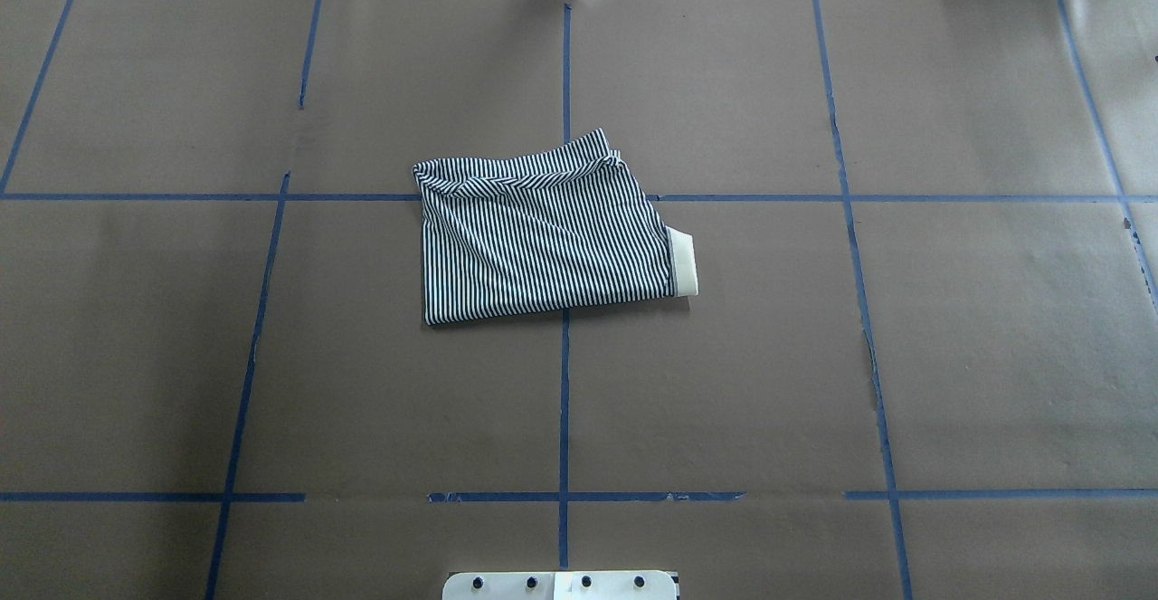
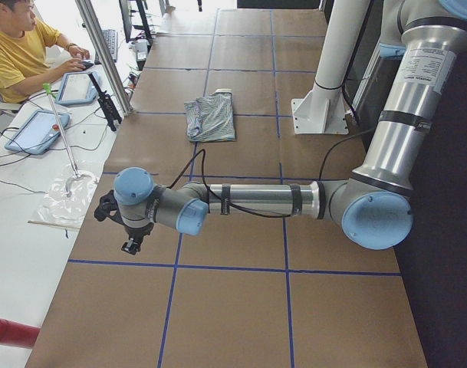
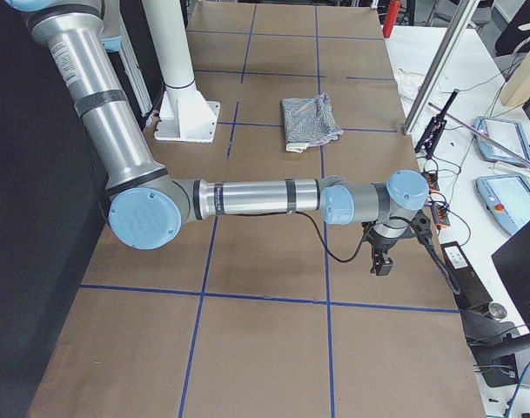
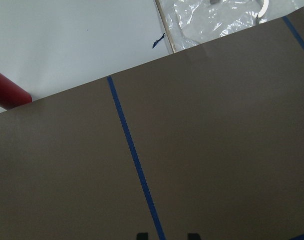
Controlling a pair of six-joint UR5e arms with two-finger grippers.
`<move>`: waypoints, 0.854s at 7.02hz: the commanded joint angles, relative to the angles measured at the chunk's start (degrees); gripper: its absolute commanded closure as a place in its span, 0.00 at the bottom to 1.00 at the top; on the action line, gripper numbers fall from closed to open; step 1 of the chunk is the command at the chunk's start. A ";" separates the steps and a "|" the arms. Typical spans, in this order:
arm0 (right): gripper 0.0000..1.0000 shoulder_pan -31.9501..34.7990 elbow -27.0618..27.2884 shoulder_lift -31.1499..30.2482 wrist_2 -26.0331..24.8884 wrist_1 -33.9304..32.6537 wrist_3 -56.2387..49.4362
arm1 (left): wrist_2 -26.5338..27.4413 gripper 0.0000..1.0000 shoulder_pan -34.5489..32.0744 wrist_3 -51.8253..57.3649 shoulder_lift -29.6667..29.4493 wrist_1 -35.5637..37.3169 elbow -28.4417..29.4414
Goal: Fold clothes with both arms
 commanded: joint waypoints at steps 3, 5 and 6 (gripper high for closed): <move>0.00 -2.66 0.20 -1.74 -0.15 0.58 0.03 | -2.82 0.00 0.73 -3.79 11.79 -4.55 -8.77; 0.00 -2.66 -0.50 -2.71 -0.59 3.28 -0.24 | -2.29 0.00 2.21 -3.88 12.09 -4.47 -9.32; 0.00 -2.84 -0.68 -4.10 -0.59 4.69 -0.24 | 1.54 0.00 5.18 -3.88 11.65 -4.12 -10.63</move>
